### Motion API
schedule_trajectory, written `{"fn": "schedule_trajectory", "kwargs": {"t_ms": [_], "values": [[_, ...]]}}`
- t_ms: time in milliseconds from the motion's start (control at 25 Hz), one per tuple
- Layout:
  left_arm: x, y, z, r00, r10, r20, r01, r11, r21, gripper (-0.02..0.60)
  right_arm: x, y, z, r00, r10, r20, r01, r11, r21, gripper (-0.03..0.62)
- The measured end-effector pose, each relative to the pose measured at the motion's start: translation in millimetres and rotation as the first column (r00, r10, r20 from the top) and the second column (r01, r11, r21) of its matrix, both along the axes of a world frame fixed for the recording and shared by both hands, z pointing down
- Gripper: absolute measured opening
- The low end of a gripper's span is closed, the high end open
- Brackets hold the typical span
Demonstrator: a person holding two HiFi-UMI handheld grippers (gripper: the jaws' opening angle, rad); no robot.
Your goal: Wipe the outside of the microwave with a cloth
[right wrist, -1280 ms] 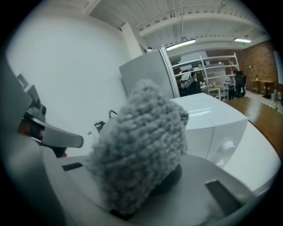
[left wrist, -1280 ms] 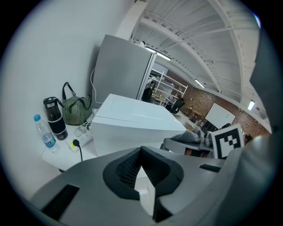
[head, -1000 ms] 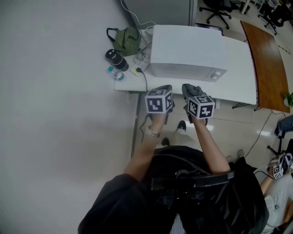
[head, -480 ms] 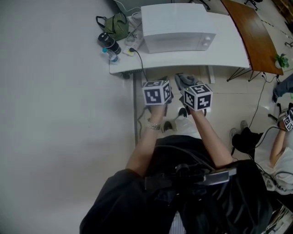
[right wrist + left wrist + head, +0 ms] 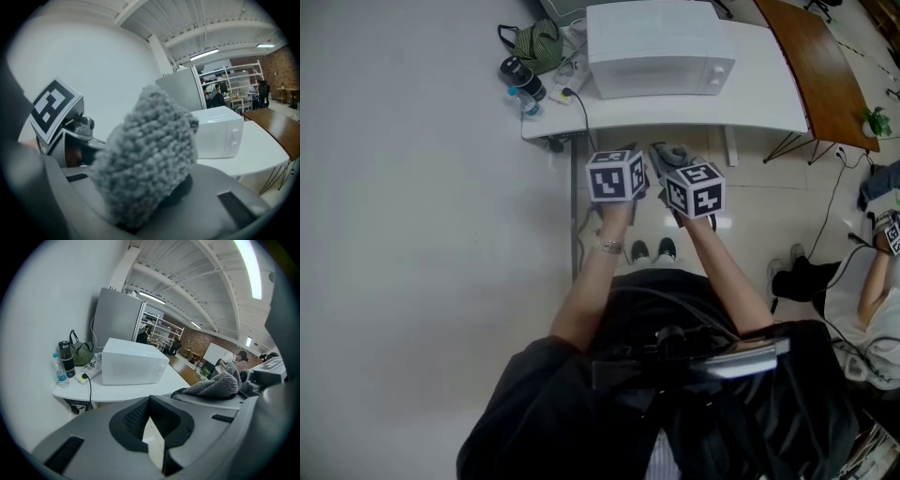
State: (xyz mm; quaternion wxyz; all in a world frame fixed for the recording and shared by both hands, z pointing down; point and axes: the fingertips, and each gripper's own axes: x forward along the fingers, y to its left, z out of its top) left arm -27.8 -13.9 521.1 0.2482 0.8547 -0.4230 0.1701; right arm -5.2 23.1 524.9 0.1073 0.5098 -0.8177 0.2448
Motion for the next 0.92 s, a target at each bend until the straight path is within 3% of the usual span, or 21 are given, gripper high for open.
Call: {"fn": "schedule_trajectory", "kwargs": {"t_ms": [240, 920], "values": [[25.3, 13.2, 5.4, 0.998, 0.054, 0.015, -0.054, 0.999, -0.010, 0.003, 15.4, 1.0, -7.9, 0.999, 0.007, 0.033, -0.008, 1.000, 0.015, 0.018], [35.6, -6.8, -17.4, 0.998, 0.062, -0.004, -0.062, 0.997, 0.043, 0.003, 22.9, -7.9, -27.2, 0.999, -0.006, 0.041, 0.003, 0.998, 0.056, 0.018]]}}
